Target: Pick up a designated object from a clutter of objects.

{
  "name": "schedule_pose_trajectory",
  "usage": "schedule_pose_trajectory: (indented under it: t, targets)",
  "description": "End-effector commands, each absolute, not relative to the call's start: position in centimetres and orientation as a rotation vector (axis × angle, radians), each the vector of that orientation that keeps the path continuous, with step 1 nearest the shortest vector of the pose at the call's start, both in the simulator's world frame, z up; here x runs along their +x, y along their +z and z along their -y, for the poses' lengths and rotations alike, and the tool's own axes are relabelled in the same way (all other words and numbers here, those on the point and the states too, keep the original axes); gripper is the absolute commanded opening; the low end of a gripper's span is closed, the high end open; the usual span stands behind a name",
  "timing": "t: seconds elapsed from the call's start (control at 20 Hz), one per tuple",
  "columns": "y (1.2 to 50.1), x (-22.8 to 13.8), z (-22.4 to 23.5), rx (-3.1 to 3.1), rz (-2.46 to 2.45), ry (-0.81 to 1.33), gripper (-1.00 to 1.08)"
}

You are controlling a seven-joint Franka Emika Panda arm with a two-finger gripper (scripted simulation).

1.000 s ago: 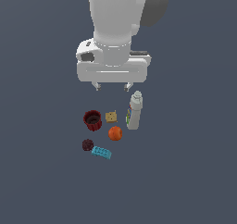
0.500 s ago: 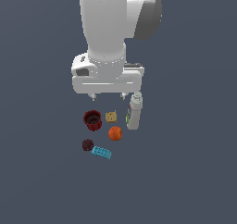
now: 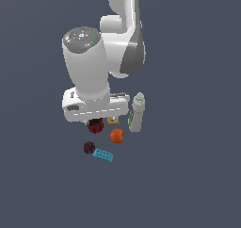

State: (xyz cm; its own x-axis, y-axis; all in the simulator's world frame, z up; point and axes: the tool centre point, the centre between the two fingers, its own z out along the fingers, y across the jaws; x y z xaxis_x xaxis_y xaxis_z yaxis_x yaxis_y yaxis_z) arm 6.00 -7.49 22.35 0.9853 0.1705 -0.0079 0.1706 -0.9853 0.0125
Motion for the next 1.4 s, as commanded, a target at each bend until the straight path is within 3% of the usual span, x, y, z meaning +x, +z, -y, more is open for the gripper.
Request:
schedule_pose_trajectory:
  t: [0.0, 0.65, 1.35]
  targets:
    - [19.8, 6.9, 8.9, 3.116, -0.319, -0.009, 1.0]
    - [9.7, 8.6, 14.2, 3.099, -0.51, -0.001, 1.0]
    - [7.0, 8.6, 15.1, 3.095, -0.539, -0.002, 1.0]
